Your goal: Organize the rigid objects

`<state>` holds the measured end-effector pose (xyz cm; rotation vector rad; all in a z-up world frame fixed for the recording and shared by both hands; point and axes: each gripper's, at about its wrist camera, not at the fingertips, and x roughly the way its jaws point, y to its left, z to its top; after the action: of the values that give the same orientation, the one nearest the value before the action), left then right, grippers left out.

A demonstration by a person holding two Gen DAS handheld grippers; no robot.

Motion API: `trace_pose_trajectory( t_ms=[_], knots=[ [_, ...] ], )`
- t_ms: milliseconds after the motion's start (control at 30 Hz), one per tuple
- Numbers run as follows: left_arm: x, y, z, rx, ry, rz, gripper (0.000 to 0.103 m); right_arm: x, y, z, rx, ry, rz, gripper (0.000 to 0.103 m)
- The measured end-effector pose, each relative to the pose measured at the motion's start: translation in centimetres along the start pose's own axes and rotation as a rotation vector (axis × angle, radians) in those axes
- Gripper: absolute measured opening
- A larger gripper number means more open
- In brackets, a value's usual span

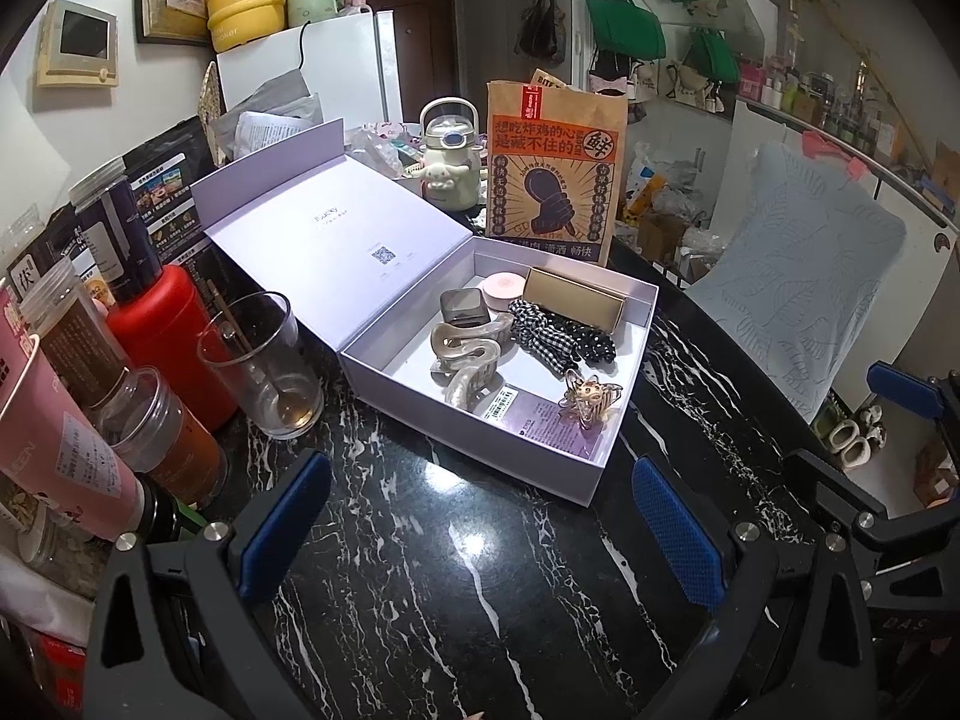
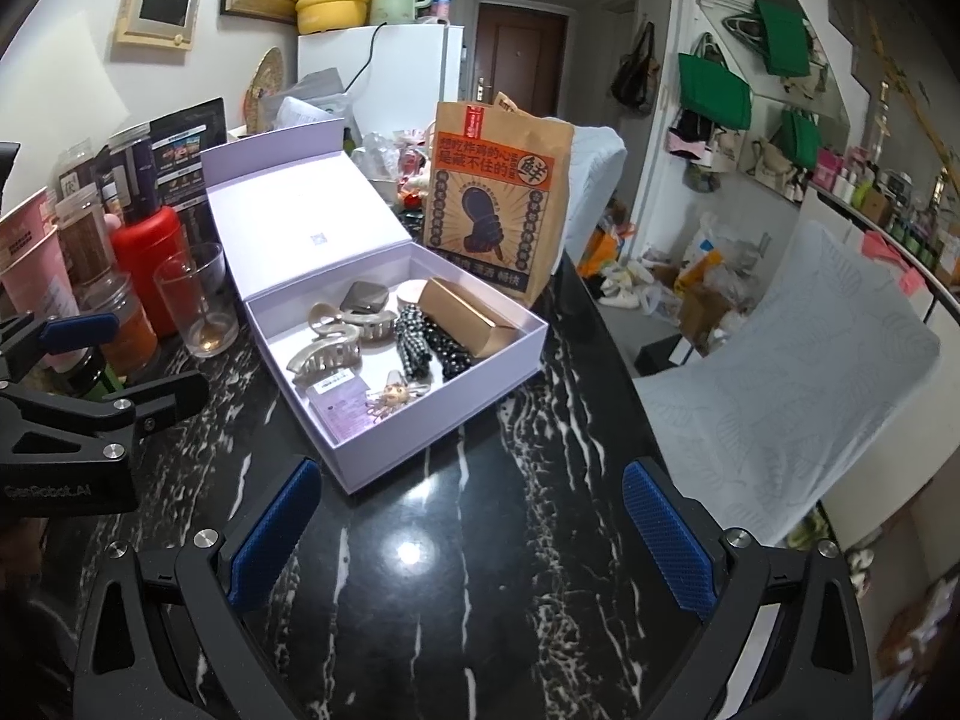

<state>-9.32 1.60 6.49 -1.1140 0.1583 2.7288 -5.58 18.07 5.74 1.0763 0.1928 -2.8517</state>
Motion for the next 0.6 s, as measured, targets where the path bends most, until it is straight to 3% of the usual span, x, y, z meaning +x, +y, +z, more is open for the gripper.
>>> trace_pose_trajectory(
  t_ms=[600],
  knots=[
    [-0.18,0.18,-0.15,0.001,0.005,0.0,0.102,-0.05,0.1,-0.14,-0.003,0.001,-0.004,0.102]
  ],
)
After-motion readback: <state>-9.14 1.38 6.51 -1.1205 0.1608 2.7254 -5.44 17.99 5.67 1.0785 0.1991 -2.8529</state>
